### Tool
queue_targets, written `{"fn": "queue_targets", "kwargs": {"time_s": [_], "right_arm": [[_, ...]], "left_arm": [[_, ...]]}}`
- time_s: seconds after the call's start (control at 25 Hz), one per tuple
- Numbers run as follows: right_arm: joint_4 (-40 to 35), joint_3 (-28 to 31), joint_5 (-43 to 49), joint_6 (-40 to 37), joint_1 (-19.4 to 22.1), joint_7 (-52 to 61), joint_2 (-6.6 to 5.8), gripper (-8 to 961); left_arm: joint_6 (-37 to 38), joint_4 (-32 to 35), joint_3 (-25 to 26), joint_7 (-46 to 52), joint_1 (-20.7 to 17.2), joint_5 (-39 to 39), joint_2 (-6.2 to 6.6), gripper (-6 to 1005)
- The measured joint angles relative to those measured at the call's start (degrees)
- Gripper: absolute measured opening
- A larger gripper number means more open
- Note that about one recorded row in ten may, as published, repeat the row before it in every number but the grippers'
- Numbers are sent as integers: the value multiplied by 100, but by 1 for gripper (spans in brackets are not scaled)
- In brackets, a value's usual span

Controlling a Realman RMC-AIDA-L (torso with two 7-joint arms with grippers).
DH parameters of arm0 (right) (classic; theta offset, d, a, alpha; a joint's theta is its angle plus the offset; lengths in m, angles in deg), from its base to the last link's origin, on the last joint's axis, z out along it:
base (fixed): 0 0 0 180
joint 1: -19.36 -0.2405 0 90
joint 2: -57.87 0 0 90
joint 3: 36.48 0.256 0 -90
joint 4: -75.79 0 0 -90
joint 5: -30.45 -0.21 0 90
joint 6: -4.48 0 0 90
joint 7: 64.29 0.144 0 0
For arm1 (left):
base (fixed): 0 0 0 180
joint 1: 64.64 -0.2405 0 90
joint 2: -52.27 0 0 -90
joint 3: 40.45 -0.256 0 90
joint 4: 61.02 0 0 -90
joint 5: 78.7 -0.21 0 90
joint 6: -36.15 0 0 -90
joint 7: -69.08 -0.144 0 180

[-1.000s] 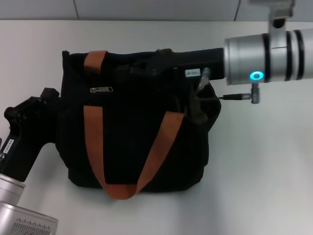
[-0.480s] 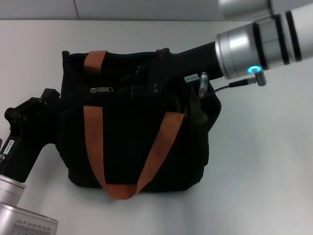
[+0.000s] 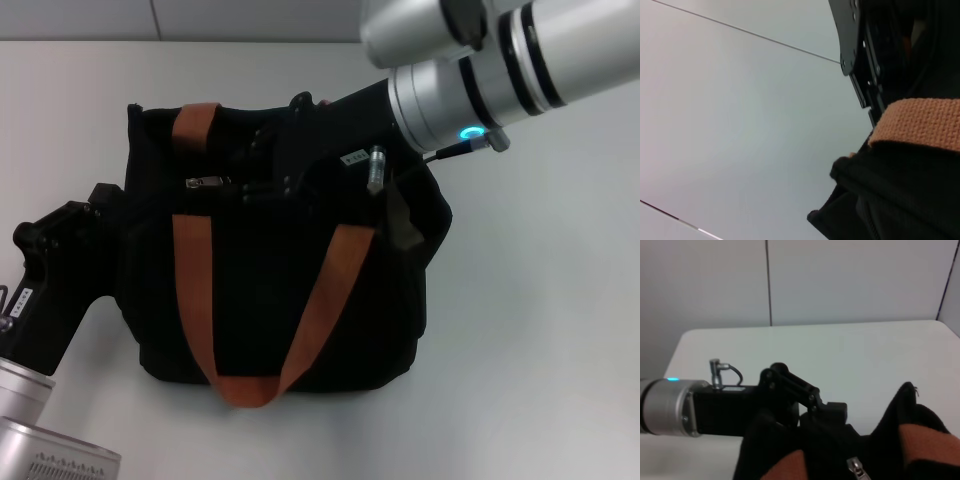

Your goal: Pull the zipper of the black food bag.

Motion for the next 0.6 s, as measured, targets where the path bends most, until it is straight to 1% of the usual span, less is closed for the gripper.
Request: {"fn": "queue_targets", "kwargs": {"time_s": [0.16,0.24,0.44,0.6], "right_arm": [[-3,-108,67,171,-28,0,2,318],[-5,-271,81,312,-78,-11,2,318],[-9,-539,104,369,-178,-30,5,314],[-48,-580,106,331,-211,-36,7,308]], "left_arm": [[4,0,-8,0,1,0,0,15],[7,0,-14,0,1,0,0,15],[17,0,-58,0,2,0,0,15],[46,0,-80,0,8,0,0,15]]}}
